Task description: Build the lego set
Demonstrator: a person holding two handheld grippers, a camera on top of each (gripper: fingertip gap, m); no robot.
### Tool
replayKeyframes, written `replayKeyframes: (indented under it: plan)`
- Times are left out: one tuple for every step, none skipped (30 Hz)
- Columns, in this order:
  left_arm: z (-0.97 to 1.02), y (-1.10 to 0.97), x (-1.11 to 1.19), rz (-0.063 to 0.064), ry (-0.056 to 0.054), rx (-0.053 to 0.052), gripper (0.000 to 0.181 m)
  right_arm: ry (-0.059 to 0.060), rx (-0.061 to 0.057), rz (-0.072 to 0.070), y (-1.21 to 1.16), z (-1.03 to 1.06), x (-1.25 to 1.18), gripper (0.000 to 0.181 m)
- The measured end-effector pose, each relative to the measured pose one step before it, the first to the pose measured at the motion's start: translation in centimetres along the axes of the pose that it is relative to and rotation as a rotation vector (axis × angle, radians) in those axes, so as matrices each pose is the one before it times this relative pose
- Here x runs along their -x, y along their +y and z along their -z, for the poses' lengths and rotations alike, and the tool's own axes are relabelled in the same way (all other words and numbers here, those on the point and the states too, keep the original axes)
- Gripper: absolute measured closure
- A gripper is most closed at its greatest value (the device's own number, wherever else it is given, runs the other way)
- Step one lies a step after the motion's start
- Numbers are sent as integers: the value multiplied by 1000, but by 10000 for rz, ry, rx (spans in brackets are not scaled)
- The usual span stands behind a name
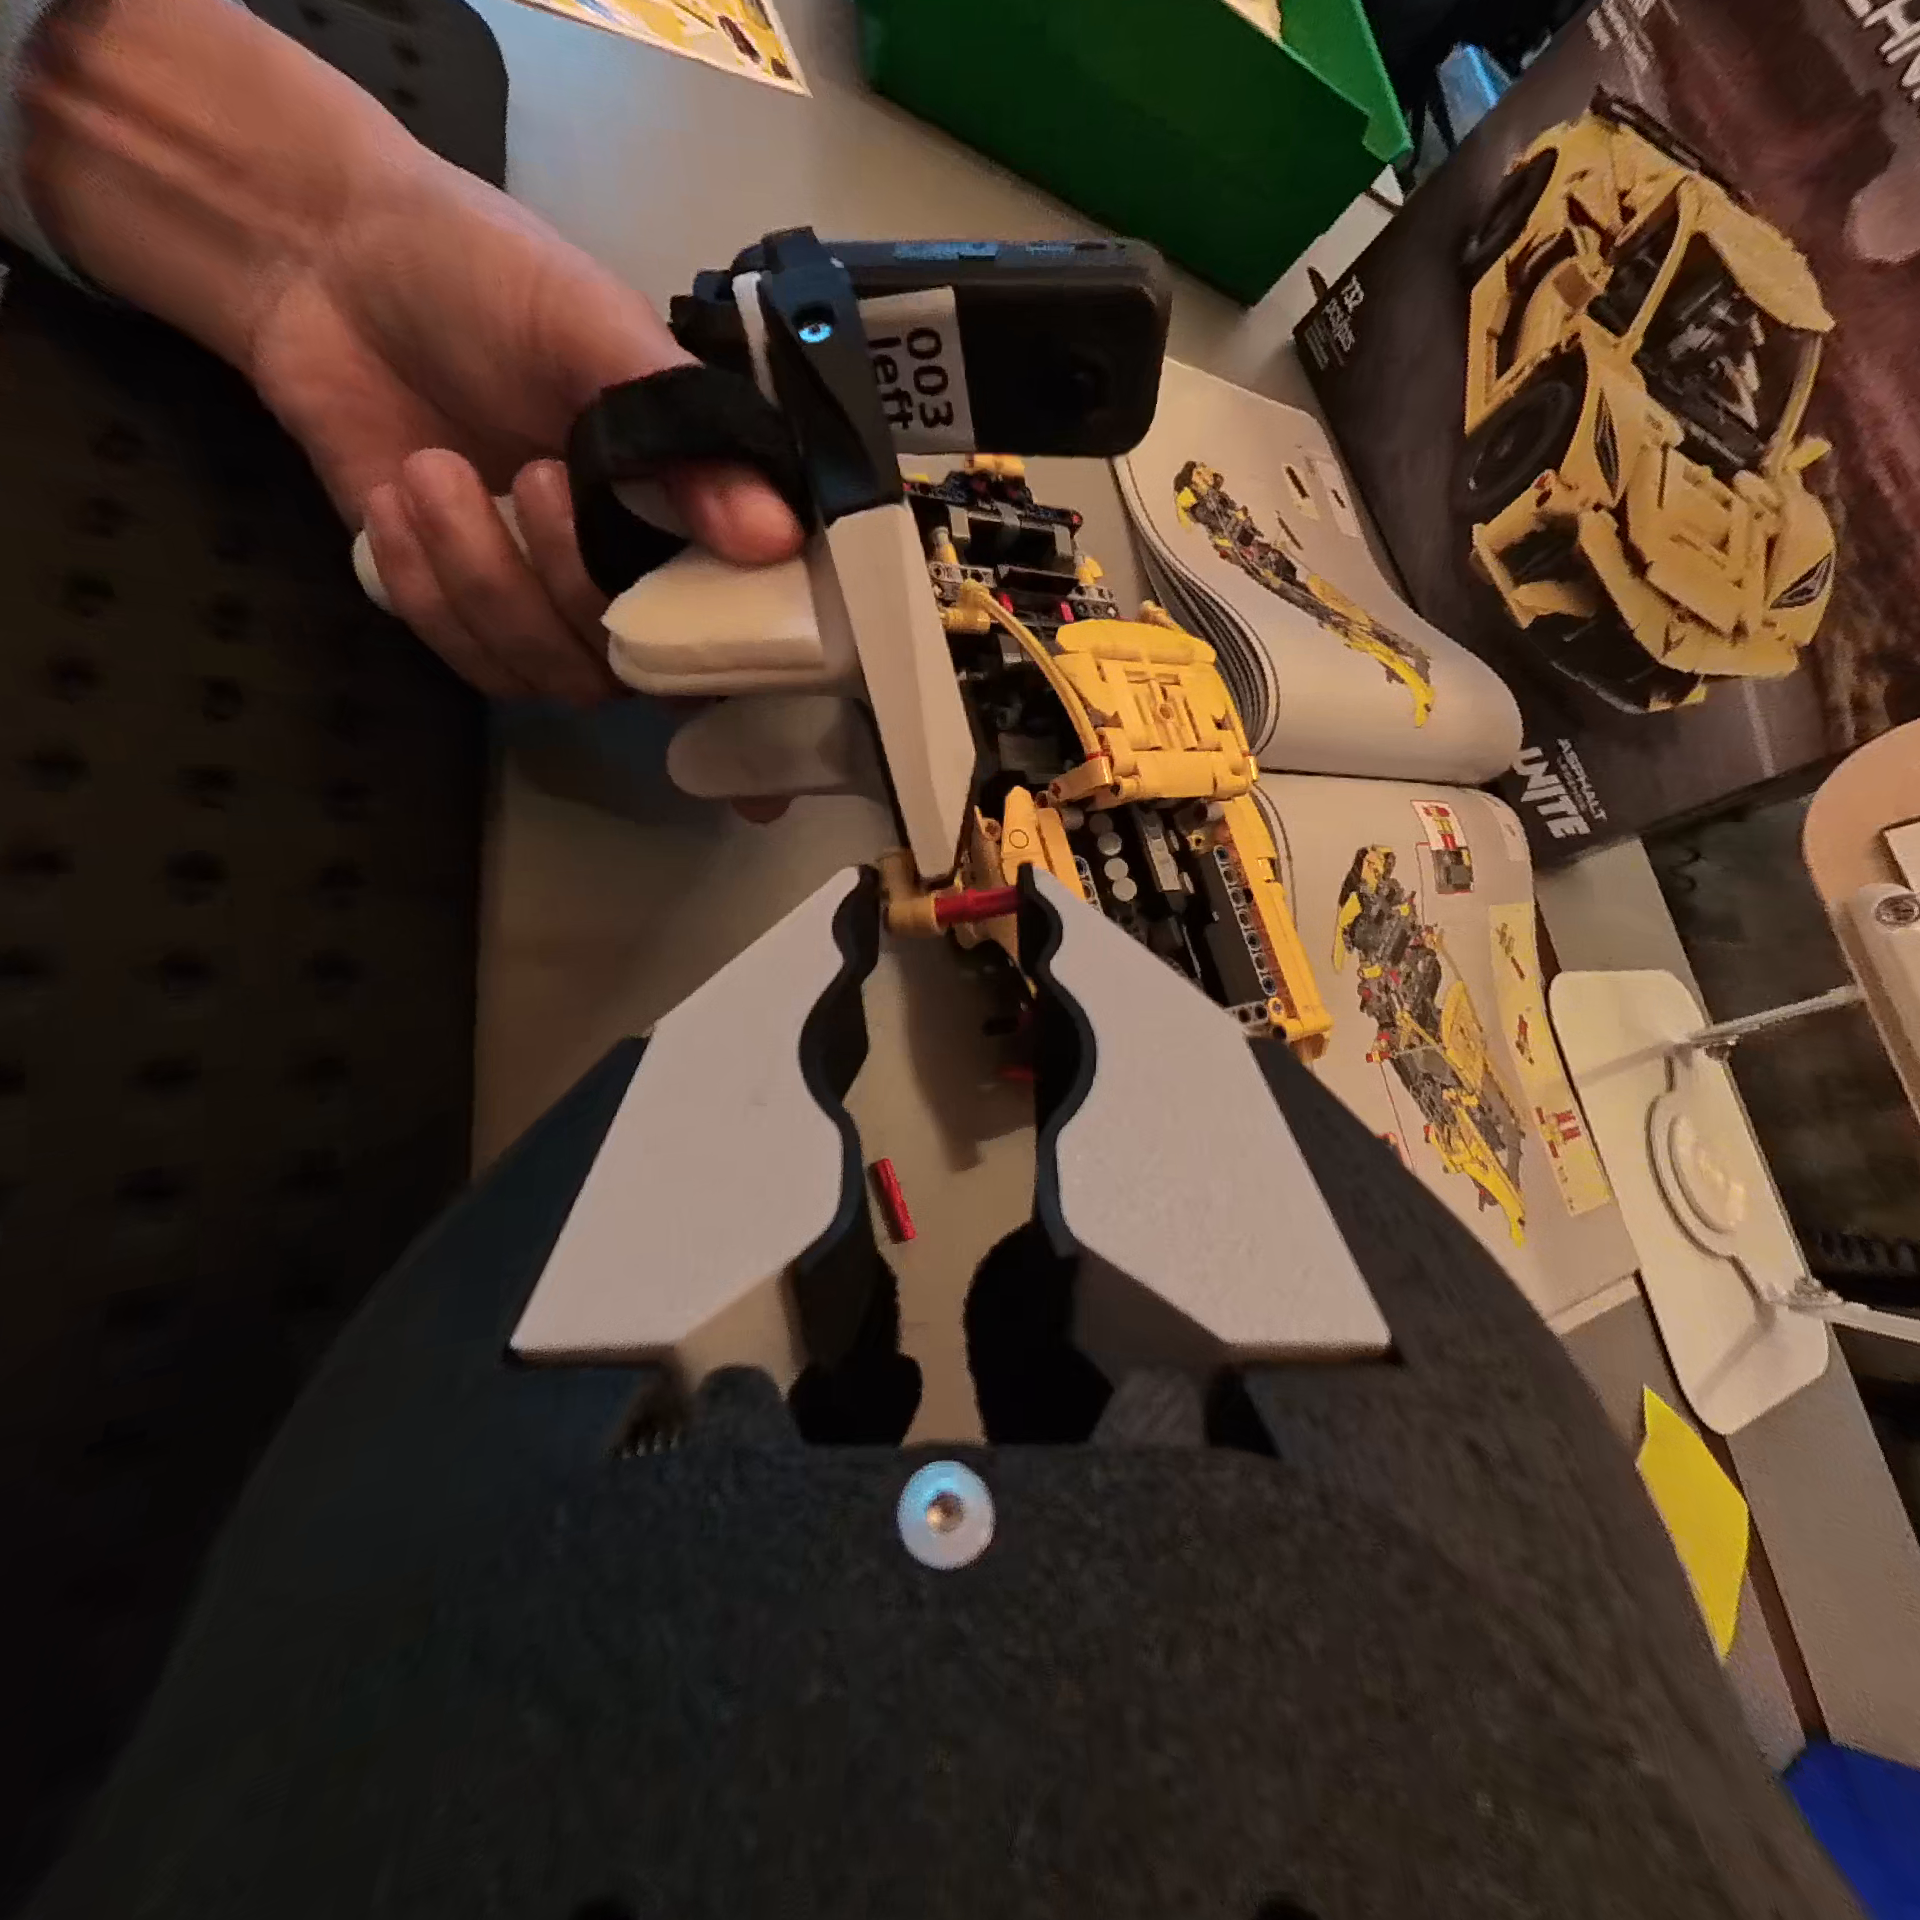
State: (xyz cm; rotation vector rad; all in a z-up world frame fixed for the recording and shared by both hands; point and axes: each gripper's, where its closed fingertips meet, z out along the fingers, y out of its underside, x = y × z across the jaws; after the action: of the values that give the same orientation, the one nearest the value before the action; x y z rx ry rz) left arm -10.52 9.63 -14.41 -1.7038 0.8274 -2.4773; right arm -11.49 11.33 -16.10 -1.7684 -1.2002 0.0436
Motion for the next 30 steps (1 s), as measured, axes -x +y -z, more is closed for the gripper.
replayKeyframes:
  plan:
    - [22, -88, 172, -1, -101, -58, 176, 47, -55, -26, 118, -88, -84, 157]
    - [69, -152, 290, 69, -130, -94, 176, 132, 57, -252, 177, -152, -121, 156]
    - [136, -223, 378, 72, -185, -136, 176, 245, 121, -330, 165, -135, -185, 155]
    - [161, -246, 297, 59, -149, -149, 176, 325, 101, -266, 56, -19, -184, 148]
    - [158, -247, 219, 14, -133, -147, 176, 363, 42, -132, -63, 57, -173, 147]
    - [105, -160, 149, -12, -93, -99, 176, 418, 28, 47, -93, 42, -241, 147]
    - [1, 18, 6, 13, -2, 11, 176, 385, 50, 209, -80, -34, -169, 147]
    - [-51, 87, -30, 14, 24, 50, 176, 329, 29, 237, -109, -49, -107, 147]
    - [-34, 43, -20, -6, 13, 21, 176, 187, 75, 223, -52, -81, 31, 148]
    - [-9, 30, -53, -13, 24, 19, 176, 51, 138, 202, 62, -114, 135, 149]
    - [4, 41, -27, -14, 3, 25, 176, -14, 209, 196, 182, -148, 155, 151]
    - [17, 2, 29, -7, -33, -7, 176, -20, 226, 216, 220, -100, 144, 151]
    - [35, -11, 11, 18, 0, -9, 176, 30, 115, 185, 77, -34, 73, 152]
    - [1, 17, -28, 33, 30, 13, 176, 62, 18, 99, -70, 21, -20, 152]
    - [-5, 6, 46, -2, -29, 6, 176, 60, 39, 16, -18, 24, -92, 154]
    - [-20, 8, 51, -52, -66, -1, 176, -17, 80, 5, 29, -14, -19, 155]
    - [-10, 10, 71, -95, -97, 6, 176, -48, 127, -6, 83, -44, 4, 155]
    - [-17, 18, 111, -133, -148, 7, 176, -61, 165, 8, 111, -60, 32, 155]
    - [-22, 42, 113, -161, -162, 17, 176, -84, 185, -4, 136, -73, 43, 155]
    - [-22, 36, 49, -147, -114, 20, 176, -103, 147, -45, 101, -41, 44, 155]
    - [-4, 15, -34, -90, -34, 12, 176, -102, 46, -101, -4, 39, -2, 156]
    - [-21, 44, 0, -33, -16, 23, 175, -155, 30, -143, 15, 29, 57, 156]
    - [-35, 45, 49, 12, -24, 21, 175, -142, 71, -75, 117, -7, 65, 156]
    - [-31, 6, 38, 16, -13, -7, 176, 15, 31, 76, 51, -7, -23, 156]
    - [-4, -4, 39, 12, -23, 1, 176, 84, 48, 138, 28, -31, -14, 156]
    - [16, -6, 62, 31, -20, -2, 176, 44, 123, 123, 80, -55, 22, 156]
    - [24, -38, 19, 29, 6, -30, 176, 60, 62, 68, -9, -24, -42, 156]
    - [26, -5, 8, 24, 9, -8, 176, -2, 36, 34, -10, -26, 1, 156]
    - [17, -19, -12, 43, 30, -5, 176, -19, 18, 2, 3, -14, 2, 156]
    - [21, -23, -35, 60, 59, -11, 176, -15, -17, -102, -35, 14, -23, 156]
